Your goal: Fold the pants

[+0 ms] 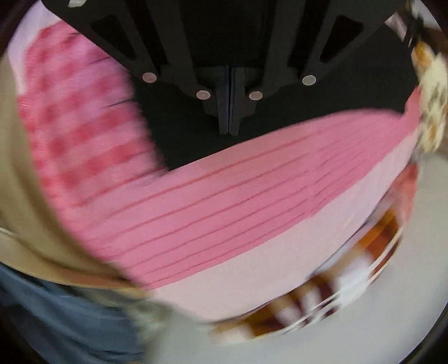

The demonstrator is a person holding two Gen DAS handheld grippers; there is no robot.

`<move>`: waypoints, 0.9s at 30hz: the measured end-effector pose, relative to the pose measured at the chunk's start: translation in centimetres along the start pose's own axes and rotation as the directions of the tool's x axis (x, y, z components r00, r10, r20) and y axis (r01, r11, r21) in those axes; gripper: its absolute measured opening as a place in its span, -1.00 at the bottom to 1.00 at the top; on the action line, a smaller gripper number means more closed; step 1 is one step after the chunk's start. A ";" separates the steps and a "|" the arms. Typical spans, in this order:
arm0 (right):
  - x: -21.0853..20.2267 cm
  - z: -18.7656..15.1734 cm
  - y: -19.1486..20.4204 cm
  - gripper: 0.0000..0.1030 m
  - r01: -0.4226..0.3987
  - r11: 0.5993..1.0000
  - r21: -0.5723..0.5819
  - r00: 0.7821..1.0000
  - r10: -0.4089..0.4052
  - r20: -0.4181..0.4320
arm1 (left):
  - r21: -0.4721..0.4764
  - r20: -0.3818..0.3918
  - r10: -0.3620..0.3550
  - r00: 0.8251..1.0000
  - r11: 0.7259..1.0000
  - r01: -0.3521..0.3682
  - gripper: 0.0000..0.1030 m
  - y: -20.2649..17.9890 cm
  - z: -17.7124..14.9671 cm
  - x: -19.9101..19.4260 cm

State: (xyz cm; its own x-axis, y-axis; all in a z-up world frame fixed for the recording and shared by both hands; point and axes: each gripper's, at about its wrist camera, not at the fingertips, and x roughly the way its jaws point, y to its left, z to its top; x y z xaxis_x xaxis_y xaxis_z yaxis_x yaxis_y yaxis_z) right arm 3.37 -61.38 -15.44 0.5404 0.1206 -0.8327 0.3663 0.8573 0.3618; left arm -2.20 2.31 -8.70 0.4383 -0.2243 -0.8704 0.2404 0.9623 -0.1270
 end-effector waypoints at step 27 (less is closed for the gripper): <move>-5.5 -15.1 12.7 0.31 -0.271 0.960 -0.069 0.959 0.275 0.064 | -0.252 0.077 0.033 0.996 0.968 -0.013 0.76 9.5 0.6 -6.9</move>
State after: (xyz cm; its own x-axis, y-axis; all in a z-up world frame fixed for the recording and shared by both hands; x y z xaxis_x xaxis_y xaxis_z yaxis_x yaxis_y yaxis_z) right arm -6.38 -43.58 -12.60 0.6679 0.3193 -0.6723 0.1529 0.8252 0.5437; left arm -2.41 12.89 -3.57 0.5114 -0.2037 -0.8349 0.0090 0.9727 -0.2318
